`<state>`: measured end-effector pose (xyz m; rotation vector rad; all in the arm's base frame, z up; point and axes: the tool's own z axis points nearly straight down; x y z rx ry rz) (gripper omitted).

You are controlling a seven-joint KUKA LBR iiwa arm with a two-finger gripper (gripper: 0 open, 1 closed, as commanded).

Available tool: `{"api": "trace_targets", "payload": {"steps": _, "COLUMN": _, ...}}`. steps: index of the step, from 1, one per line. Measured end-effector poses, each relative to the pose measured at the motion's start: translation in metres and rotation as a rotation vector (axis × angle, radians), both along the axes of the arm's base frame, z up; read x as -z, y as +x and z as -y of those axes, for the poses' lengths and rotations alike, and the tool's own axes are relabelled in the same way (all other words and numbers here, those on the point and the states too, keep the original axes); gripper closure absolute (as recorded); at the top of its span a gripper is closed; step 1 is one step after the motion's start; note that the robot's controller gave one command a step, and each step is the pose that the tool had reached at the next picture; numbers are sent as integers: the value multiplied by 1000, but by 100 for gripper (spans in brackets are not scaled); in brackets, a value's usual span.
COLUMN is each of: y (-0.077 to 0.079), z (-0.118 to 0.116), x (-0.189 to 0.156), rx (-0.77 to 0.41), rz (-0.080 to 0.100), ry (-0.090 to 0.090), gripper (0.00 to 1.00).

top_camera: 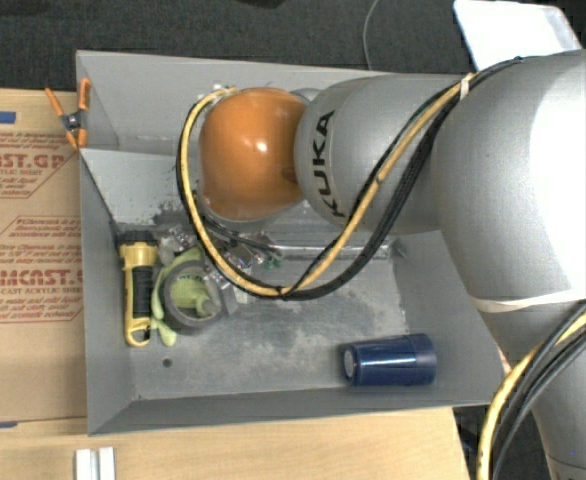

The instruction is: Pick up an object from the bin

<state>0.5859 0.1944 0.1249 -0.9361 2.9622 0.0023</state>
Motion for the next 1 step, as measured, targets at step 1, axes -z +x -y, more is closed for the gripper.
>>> {"api": "trace_targets", "payload": {"steps": 1, "y": -7, "z": -5, "x": 4, "rx": -8, "rz": 2, "ry": 1, "gripper": 100}}
